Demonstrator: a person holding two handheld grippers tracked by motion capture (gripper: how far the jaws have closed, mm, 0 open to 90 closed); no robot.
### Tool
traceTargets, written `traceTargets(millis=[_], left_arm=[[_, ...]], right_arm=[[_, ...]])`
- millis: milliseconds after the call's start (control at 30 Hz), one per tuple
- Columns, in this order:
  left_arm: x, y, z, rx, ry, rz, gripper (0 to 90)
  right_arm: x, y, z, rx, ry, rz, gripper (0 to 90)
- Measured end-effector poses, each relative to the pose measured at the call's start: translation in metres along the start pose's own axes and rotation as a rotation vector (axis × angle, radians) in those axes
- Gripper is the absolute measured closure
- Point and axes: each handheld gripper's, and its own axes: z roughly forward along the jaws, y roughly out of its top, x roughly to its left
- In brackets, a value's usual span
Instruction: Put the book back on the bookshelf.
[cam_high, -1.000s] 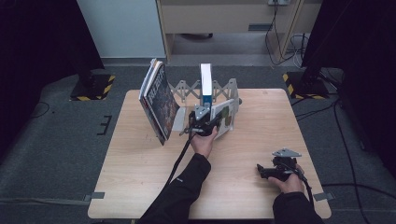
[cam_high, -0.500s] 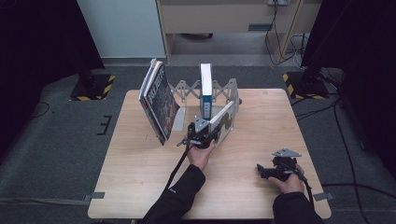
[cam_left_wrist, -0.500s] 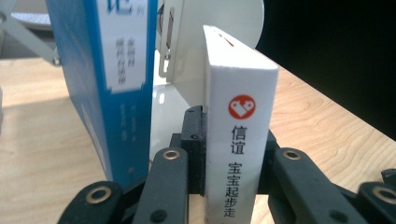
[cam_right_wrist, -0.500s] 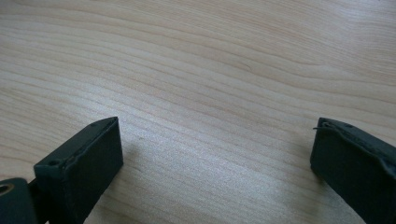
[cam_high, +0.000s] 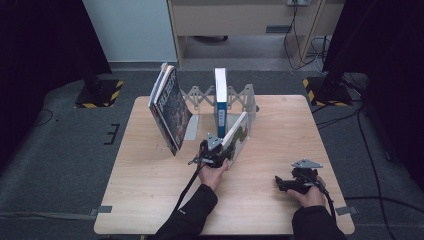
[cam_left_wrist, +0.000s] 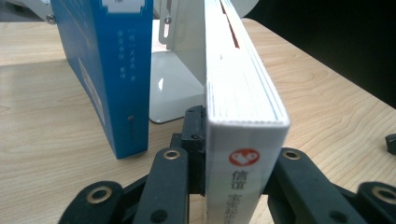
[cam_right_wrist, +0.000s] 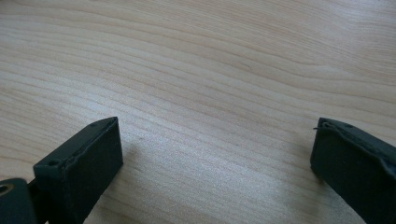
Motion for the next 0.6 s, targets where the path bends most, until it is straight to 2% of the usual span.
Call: traceTargets(millis=[233, 500, 600], left_arm=[[-0.003, -0.002, 0.002, -0.002, 0.012, 0.017, 74.3], [-0.005, 0.001, 0.011, -0.007, 0.031, 0.003, 74.1], [-0.003, 0.003, 0.014, -0.009, 0.027, -0.022, 73.7]], right_arm=[[0.0, 0.0, 0.0, -0.001, -0.001, 0.0, 2.5], [0.0, 0.0, 0.0, -0.001, -0.002, 0.0, 2.4], [0.0, 0.0, 0.0, -0.001, -0.002, 0.002, 2.4]])
